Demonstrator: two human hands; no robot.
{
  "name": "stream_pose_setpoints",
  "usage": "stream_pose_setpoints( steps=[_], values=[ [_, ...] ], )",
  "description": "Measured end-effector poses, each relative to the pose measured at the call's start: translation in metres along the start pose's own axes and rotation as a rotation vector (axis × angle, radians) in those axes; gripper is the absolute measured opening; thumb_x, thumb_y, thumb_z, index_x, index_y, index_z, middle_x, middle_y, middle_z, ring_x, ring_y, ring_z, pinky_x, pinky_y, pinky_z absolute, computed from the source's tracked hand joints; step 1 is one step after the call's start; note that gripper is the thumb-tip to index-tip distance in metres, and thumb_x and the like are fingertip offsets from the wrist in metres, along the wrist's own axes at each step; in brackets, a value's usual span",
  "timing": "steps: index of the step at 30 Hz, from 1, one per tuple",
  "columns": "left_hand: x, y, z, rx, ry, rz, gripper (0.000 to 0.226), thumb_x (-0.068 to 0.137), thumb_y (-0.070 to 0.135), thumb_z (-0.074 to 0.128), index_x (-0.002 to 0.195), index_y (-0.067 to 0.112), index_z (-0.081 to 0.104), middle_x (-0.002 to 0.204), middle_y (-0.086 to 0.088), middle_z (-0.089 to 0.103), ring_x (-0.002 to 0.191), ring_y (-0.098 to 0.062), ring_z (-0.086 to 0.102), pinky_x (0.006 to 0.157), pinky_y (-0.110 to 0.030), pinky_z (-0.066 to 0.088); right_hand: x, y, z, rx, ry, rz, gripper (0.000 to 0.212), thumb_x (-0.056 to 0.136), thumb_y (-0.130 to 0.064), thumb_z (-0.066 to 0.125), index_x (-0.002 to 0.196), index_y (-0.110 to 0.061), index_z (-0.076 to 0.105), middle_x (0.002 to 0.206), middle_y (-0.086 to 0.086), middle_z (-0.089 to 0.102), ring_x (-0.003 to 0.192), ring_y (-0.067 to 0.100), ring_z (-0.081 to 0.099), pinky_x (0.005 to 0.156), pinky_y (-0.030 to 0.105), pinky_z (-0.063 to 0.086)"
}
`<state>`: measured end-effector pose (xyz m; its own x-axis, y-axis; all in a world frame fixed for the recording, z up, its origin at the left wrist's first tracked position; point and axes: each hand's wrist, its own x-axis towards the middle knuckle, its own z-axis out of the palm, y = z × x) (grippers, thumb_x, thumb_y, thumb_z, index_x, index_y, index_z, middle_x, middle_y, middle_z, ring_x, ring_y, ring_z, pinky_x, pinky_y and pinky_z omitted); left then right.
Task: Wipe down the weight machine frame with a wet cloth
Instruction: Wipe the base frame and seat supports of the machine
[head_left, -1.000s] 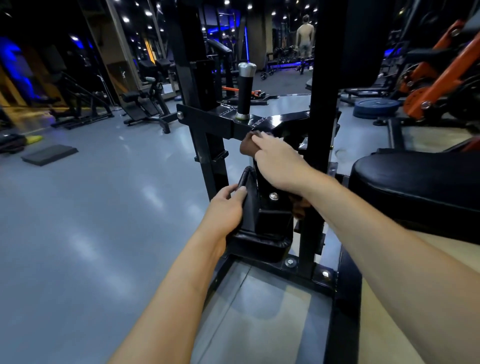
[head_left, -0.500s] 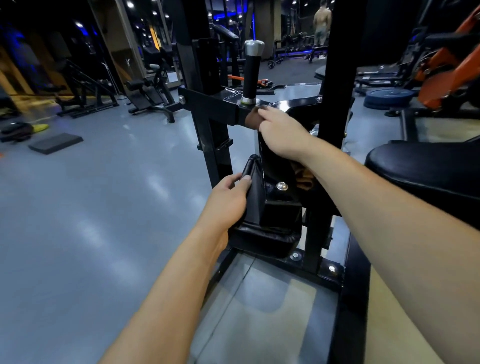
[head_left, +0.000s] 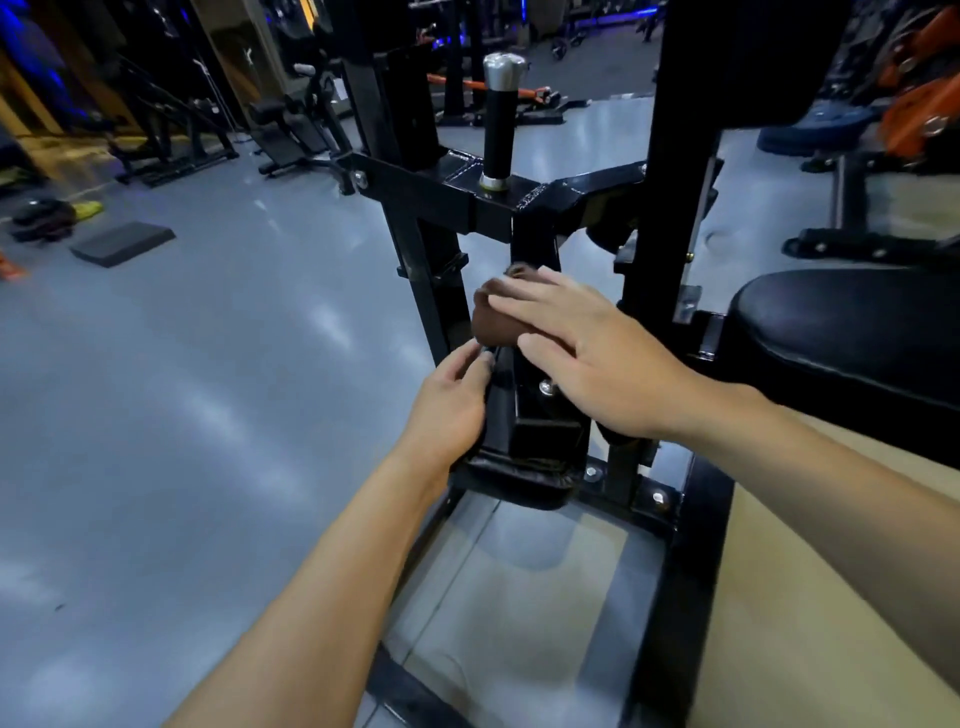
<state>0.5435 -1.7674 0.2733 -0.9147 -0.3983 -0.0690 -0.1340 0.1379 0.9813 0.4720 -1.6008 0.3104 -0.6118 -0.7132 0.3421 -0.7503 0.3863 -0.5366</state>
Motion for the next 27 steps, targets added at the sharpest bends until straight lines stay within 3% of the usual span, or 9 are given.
stream_pose_setpoints(
  steps=[4, 7, 10, 13, 15, 17, 19, 22, 27],
  values=[
    [-0.005, 0.006, 0.003, 0.03, -0.008, -0.001, 0.031, 0.109, 0.011, 0.046, 0.12, 0.03, 0.067, 0.106, 0.013, 0.075, 0.104, -0.009, 0.071, 0.087, -0.021, 0.055, -0.028, -0.009, -0.004, -0.021, -0.029, -0.069, 0.044, 0.11, -0.033, 0.04, 0.154, -0.039, 0.044, 0.162, -0.029, 0.029, 0.155, -0.003, 0.007, 0.12, 0.039, 0.034],
    [-0.004, 0.02, 0.002, -0.241, 0.025, -0.175, 0.034, 0.106, -0.003, 0.042, 0.116, 0.014, 0.07, 0.094, -0.002, 0.076, 0.085, -0.011, 0.075, 0.073, -0.021, 0.058, -0.049, -0.015, 0.002, -0.063, -0.035, -0.172, 0.045, 0.109, -0.034, 0.044, 0.153, -0.031, 0.049, 0.163, -0.02, 0.034, 0.156, 0.016, 0.017, 0.104, 0.052, 0.052],
    [-0.006, 0.032, 0.005, -0.379, 0.068, -0.361, 0.031, 0.107, 0.006, 0.045, 0.12, 0.012, 0.073, 0.104, -0.017, 0.074, 0.088, -0.025, 0.075, 0.077, -0.033, 0.061, -0.055, -0.016, 0.001, -0.194, -0.11, -0.233, 0.048, 0.109, -0.037, 0.043, 0.155, -0.028, 0.044, 0.165, -0.014, 0.033, 0.154, 0.027, 0.022, 0.078, 0.044, 0.063],
    [-0.002, 0.022, 0.003, -0.176, 0.137, -0.34, 0.035, 0.109, 0.027, 0.051, 0.138, 0.01, 0.059, 0.122, -0.019, 0.069, 0.103, -0.031, 0.072, 0.093, -0.044, 0.059, -0.051, -0.022, -0.008, -0.326, -0.182, -0.208, 0.048, 0.109, -0.039, 0.036, 0.156, -0.03, 0.04, 0.163, -0.014, 0.034, 0.151, 0.025, 0.027, 0.067, 0.037, 0.064],
    [-0.008, 0.035, 0.003, 0.097, 0.084, -0.307, 0.047, 0.106, 0.048, 0.044, 0.115, 0.009, 0.068, 0.107, -0.015, 0.073, 0.104, -0.037, 0.069, 0.095, -0.049, 0.055, -0.046, -0.033, -0.019, -0.219, -0.11, -0.05, 0.046, 0.109, -0.037, 0.036, 0.154, -0.032, 0.043, 0.157, -0.017, 0.04, 0.145, 0.017, 0.034, 0.076, 0.04, 0.063],
    [-0.014, 0.06, 0.003, 0.337, 0.183, -0.338, 0.048, 0.107, 0.041, 0.04, 0.093, 0.003, 0.066, 0.085, -0.012, 0.067, 0.09, -0.037, 0.064, 0.076, -0.04, 0.05, -0.034, -0.047, -0.034, 0.152, 0.017, 0.278, 0.04, 0.11, -0.031, 0.039, 0.148, -0.034, 0.051, 0.147, -0.02, 0.051, 0.135, 0.007, 0.044, 0.099, 0.042, 0.054],
    [-0.022, 0.09, -0.001, 0.306, 0.3, -0.363, 0.035, 0.107, 0.031, 0.045, 0.097, 0.004, 0.066, 0.085, -0.013, 0.064, 0.087, -0.036, 0.06, 0.072, -0.039, 0.047, -0.017, -0.064, -0.057, 0.669, 0.115, 0.655, 0.031, 0.11, -0.027, 0.044, 0.131, -0.039, 0.063, 0.129, -0.022, 0.066, 0.122, 0.003, 0.059, 0.11, 0.038, 0.047],
    [-0.028, 0.127, -0.008, 0.219, 0.305, -0.361, 0.023, 0.101, 0.03, 0.054, 0.098, 0.012, 0.066, 0.079, 0.002, 0.061, 0.077, -0.025, 0.058, 0.071, -0.033, 0.045, 0.001, -0.084, -0.091, 1.193, 0.224, 0.991, 0.03, 0.109, -0.022, 0.047, 0.104, -0.038, 0.072, 0.104, -0.011, 0.079, 0.099, 0.018, 0.073, 0.093, 0.042, 0.056],
    [-0.04, 0.209, -0.01, -0.08, 0.102, -0.406, 0.024, 0.105, 0.021, 0.054, 0.09, 0.006, 0.066, 0.07, -0.002, 0.06, 0.06, -0.015, 0.049, 0.055, -0.027, 0.045, 0.023, -0.119, -0.137, 1.343, 0.221, 1.135, 0.029, 0.108, -0.023, 0.045, 0.126, -0.025, 0.068, 0.11, 0.004, 0.078, 0.077, 0.021, 0.072, 0.065, 0.03, 0.057]
  ],
)
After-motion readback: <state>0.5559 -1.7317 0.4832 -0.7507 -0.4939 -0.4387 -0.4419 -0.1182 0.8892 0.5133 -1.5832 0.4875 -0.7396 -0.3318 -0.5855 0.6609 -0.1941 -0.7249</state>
